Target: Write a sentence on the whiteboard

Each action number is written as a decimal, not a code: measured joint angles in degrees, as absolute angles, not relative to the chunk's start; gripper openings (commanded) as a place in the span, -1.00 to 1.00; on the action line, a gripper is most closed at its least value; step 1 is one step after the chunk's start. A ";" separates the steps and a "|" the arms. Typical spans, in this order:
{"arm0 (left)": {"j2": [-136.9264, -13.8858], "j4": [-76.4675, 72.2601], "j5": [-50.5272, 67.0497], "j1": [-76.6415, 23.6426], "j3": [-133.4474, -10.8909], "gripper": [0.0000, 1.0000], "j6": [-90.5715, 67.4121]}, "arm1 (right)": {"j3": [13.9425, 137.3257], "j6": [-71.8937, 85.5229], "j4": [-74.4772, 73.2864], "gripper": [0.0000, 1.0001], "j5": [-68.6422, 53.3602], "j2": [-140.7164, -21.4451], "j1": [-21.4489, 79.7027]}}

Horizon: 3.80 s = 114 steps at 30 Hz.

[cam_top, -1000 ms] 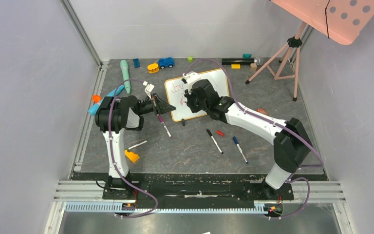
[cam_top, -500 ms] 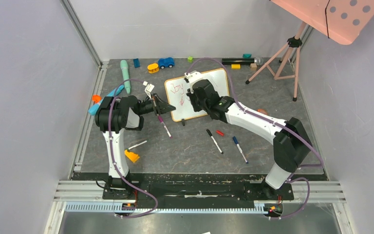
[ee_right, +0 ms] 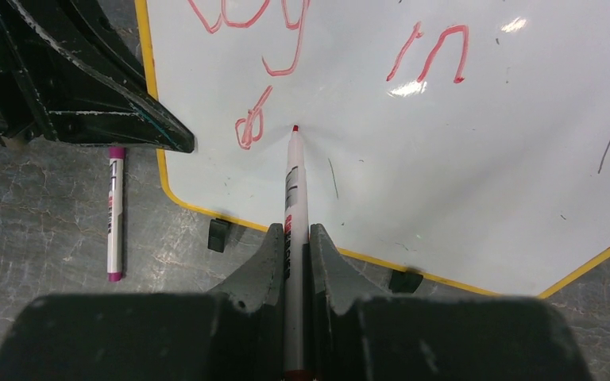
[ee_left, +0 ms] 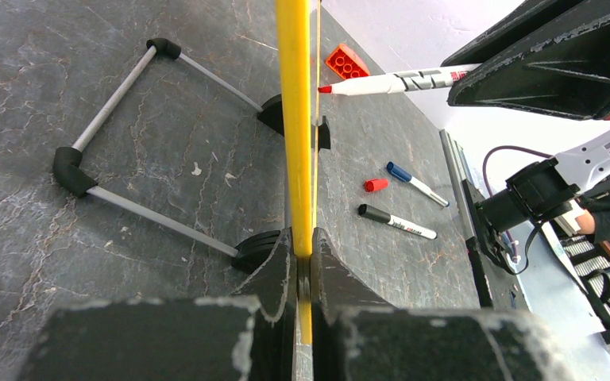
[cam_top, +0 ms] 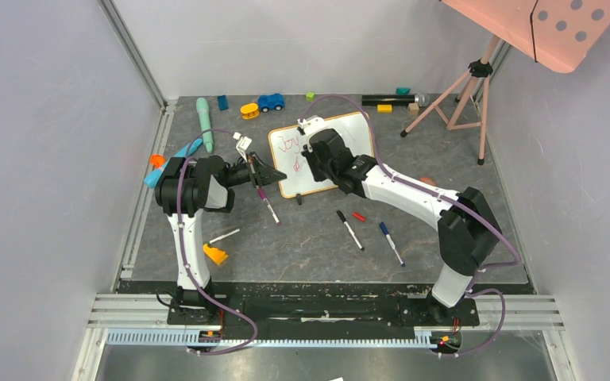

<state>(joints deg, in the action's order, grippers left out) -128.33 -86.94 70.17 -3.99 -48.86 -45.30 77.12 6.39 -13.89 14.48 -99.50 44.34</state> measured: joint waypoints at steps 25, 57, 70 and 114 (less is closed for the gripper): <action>-128.33 -86.91 70.15 -3.99 -48.86 -0.96 -45.30 | 79.31 6.02 -14.04 -1.00 14.35 -101.03 44.12; -128.51 -86.89 69.56 -4.05 -48.82 -0.96 -45.36 | 77.56 6.15 -14.74 -1.00 15.55 -100.55 44.38; -128.51 -86.89 69.63 -4.05 -48.82 -0.96 -45.36 | 79.83 6.13 -14.72 -1.00 16.80 -100.71 43.31; -128.40 -87.05 69.38 -4.01 -48.34 -0.93 -45.28 | 67.51 4.93 -13.89 -1.00 11.44 -87.22 42.89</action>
